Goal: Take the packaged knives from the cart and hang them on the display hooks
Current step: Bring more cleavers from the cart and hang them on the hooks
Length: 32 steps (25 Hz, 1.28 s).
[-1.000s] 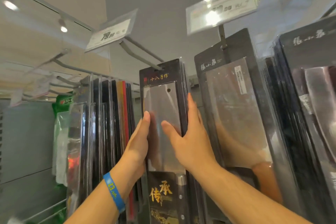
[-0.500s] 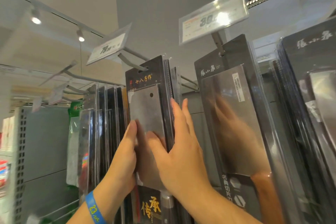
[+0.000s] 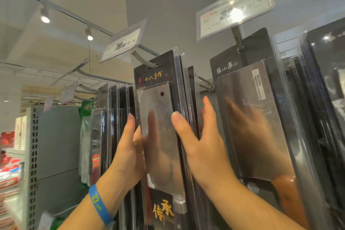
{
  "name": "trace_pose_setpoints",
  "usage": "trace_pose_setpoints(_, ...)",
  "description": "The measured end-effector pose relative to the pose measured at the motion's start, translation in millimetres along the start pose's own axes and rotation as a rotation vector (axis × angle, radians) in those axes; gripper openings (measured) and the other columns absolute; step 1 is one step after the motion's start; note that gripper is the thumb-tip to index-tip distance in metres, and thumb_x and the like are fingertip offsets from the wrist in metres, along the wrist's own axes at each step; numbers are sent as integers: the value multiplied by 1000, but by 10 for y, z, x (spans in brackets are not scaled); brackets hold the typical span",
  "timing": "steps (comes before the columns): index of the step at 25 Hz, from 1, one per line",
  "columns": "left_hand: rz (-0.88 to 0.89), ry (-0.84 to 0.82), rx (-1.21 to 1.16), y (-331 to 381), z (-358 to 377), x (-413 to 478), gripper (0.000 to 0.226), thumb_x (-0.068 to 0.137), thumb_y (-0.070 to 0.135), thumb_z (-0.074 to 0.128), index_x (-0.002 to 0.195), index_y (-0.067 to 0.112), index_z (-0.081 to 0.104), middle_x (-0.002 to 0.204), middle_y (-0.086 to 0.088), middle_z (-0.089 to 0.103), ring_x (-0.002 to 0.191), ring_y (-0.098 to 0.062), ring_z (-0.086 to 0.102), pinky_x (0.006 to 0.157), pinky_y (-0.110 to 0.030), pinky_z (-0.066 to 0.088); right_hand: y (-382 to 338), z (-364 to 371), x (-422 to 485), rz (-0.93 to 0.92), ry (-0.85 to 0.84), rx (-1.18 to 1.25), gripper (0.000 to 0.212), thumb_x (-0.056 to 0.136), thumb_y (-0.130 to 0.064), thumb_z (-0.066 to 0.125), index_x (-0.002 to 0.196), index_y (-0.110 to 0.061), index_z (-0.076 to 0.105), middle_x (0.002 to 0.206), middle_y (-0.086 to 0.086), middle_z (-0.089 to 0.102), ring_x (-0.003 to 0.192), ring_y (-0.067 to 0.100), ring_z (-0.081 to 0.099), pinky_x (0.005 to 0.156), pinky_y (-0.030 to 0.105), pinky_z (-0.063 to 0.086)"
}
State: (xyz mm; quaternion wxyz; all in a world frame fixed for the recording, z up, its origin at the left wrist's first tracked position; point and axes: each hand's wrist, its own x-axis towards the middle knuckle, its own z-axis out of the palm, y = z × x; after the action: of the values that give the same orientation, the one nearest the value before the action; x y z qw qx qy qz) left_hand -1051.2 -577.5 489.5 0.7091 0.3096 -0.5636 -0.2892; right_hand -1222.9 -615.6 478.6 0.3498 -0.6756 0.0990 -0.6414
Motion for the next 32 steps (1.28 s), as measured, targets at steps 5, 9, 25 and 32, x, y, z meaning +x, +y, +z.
trace_pose_setpoints(5, -124, -44, -162, 48, -46, 188, 89, 68, 91, 50, 119, 23, 73, 121, -12, 70, 111, -29, 68, 82, -40, 58, 12, -67, 84, 100, -126, 109, 122, 50, -97, 60, 155, -58, 10, 159, -31, 25, 142, -8, 23, 112, 27, 25)
trace_pose_setpoints(9, -155, -23, -154, 34, -38, 293, 85, 75, 90, 41, 108, 22, 78, 106, -8, 76, 99, -24, 73, 79, -37, 59, -2, -39, 133, 132, -137, 185, 112, 52, -102, 50, 151, -65, 13, 153, -34, 25, 141, -6, 24, 108, 28, 22)
trace_pose_setpoints(25, -83, -9, 24, 177, -43, -48, 98, 75, 89, 41, 132, 11, 62, 108, -13, 72, 102, -32, 69, 79, -44, 58, -178, 3, -126, 13, -157, 63, 62, 90, -78, 30, 139, -78, -8, 159, -42, 5, 146, -17, 6, 118, 27, 11)
trace_pose_setpoints(32, 275, 130, 431, 134, 344, -265, 82, 70, 56, 72, 133, 11, 50, 93, 10, 68, 89, -6, 65, 83, -29, 48, -91, 11, -299, -194, -90, -300, 59, 96, -73, 19, 140, -73, -21, 157, -39, -27, 152, -6, -5, 115, 29, 13)
